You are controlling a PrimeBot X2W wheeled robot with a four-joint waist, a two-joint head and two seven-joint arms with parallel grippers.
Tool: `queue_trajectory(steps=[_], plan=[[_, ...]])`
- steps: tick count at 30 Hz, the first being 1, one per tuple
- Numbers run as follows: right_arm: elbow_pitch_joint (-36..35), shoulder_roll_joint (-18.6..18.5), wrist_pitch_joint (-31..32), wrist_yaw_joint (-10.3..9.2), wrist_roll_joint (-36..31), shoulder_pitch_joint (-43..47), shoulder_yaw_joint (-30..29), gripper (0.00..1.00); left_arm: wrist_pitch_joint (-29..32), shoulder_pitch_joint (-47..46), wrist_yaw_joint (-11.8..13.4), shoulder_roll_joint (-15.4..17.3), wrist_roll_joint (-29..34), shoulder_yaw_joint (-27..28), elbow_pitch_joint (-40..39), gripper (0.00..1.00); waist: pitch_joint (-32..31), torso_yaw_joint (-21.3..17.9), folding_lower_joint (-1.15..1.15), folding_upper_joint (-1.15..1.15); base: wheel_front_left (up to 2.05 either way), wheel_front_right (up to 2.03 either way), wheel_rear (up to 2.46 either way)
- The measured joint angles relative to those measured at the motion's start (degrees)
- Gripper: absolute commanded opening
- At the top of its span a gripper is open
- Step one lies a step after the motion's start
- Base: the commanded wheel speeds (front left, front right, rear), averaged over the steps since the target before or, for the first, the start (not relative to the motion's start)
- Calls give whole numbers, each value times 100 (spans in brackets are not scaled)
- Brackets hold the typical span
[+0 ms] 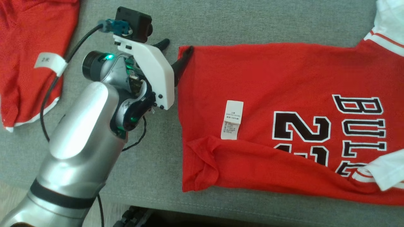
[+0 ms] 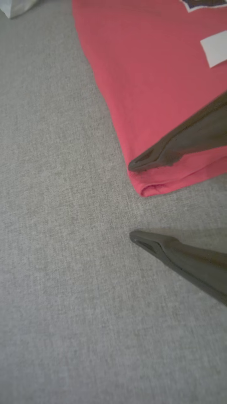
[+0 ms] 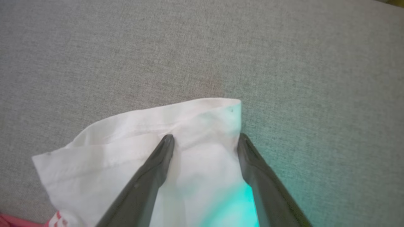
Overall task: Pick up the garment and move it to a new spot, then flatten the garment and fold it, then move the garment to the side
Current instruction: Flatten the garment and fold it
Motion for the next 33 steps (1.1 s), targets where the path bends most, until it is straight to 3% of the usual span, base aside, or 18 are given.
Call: queue_trajectory(steps=[9,10,11,12,13,14,19,22,26,33], plan=[[-14,0,-1,0,107,53,97,100,205,130,-27,73,-159,-21,-227,100,-28,-35,0,0,0,0,0],[-22,0,1,0,107,53,113,82,236,125,-55,76,-169,-19,-226,100,-18,-44,0,0,0,0,0],[-38,1,10,0,108,53,127,45,236,122,-66,77,-192,-19,-223,100,-8,-54,0,0,0,0,0],[-55,3,11,0,108,52,143,0,236,118,-66,76,-194,-19,-216,52,-1,-65,0,0,0,0,0],[-81,2,18,0,132,52,186,0,236,105,-68,75,-193,-19,-197,7,3,-76,0,0,0,0,0],[-110,4,15,0,186,52,220,0,234,81,-76,75,-185,-20,-163,0,3,-89,0,0,0,0,0],[-46,109,-666,0,175,38,56,0,-7,20,-209,27,-188,-29,51,0,-80,-180,0,0,0,0,0],[146,230,-1193,0,5,-76,-272,0,-235,49,-148,7,-190,8,94,0,-170,-248,1,0,0,0,0],[250,322,-1429,0,-5,-211,-460,0,-472,199,-47,2,-264,196,-15,0,-332,-340,0,0,0,0,0],[-304,265,-1784,0,203,244,-478,0,-775,577,136,51,-377,397,-544,0,-563,-509,0,0,0,0,0]])
